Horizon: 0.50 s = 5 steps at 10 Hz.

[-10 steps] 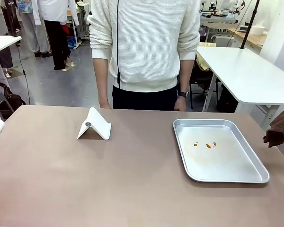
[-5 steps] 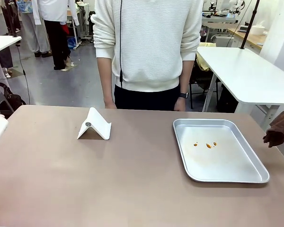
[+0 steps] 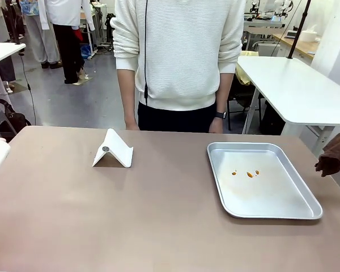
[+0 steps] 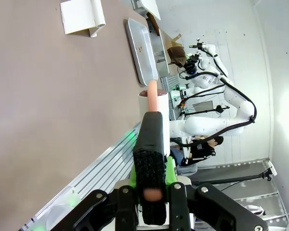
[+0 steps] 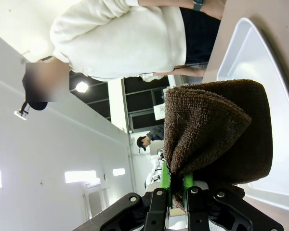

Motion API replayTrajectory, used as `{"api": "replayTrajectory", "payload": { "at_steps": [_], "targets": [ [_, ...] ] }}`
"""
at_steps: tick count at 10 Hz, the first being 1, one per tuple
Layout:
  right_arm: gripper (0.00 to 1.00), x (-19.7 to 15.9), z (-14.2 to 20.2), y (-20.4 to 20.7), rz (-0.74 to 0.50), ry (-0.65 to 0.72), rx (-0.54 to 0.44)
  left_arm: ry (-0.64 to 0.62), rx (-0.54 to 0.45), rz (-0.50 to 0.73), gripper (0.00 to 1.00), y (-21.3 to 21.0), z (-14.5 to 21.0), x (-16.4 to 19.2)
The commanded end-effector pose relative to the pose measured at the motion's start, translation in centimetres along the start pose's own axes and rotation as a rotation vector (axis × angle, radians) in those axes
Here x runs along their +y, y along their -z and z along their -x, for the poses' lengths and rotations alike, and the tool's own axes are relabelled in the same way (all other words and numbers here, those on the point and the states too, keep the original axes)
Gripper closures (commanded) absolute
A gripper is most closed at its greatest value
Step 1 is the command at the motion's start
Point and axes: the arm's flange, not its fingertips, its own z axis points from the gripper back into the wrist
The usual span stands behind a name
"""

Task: Clean the surface of the table.
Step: Clean the area not pointed to by the person.

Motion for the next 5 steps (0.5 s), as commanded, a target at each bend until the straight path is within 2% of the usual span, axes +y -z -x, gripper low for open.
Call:
{"api": "replayTrajectory", "payload": {
  "at_steps": [1, 5],
  "targets": [
    [1.0, 0.63, 0.29, -0.24, 0.0, 0.014, 0.014, 0.006, -0.014, 0.002, 0.78, 0.22, 0.29, -0.18],
    [1.0, 0.63, 0.29, -0.24, 0.0, 0.014, 0.014, 0.006, -0.014, 0.002, 0.78, 0.22, 0.29, -0.18]
  ]
}}
